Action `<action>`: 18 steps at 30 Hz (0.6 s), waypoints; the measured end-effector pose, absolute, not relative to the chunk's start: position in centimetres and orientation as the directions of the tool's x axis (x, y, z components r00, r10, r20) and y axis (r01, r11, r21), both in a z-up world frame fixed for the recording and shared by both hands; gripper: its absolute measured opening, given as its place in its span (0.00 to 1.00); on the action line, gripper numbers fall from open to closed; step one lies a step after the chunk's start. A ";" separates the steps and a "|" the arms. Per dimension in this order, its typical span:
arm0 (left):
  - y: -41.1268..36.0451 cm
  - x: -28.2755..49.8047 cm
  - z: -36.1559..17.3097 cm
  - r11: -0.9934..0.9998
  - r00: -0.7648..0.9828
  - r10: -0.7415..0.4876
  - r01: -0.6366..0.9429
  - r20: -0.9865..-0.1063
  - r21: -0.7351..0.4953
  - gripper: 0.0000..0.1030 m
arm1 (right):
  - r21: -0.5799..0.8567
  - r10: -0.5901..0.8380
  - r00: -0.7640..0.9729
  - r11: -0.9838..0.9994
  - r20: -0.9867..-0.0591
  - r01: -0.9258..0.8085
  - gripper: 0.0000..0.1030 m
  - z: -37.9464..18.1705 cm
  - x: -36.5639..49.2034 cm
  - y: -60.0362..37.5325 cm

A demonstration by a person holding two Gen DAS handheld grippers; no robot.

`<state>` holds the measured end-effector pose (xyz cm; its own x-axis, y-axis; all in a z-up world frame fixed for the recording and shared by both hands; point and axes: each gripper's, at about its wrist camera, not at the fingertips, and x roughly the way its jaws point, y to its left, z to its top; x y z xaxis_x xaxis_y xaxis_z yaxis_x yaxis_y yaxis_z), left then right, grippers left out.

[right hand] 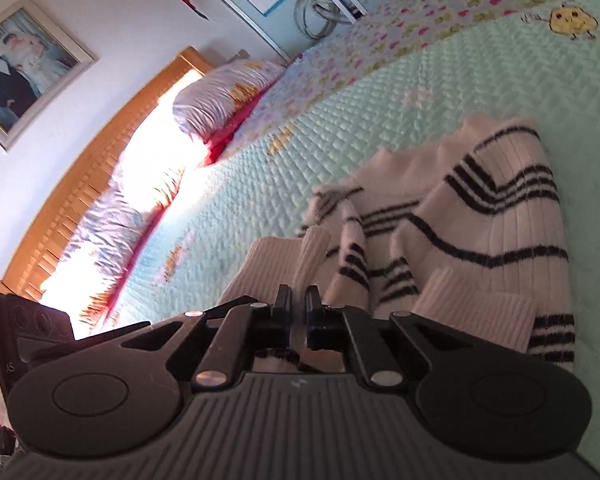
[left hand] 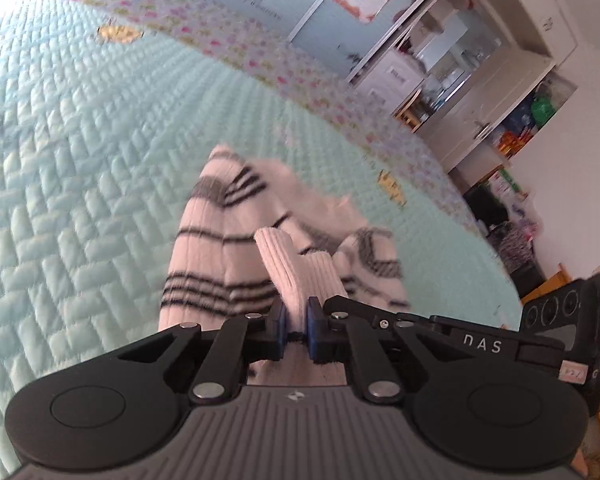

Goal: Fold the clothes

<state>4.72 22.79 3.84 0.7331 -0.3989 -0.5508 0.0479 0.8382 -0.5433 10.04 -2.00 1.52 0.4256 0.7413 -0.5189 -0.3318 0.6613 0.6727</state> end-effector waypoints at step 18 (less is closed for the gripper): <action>20.6 -1.0 7.3 0.928 0.853 -0.195 0.000 -0.484 -0.374 0.51 | 0.825 0.716 0.594 0.546 -0.368 -0.146 0.55 1.1 1.8 -14.8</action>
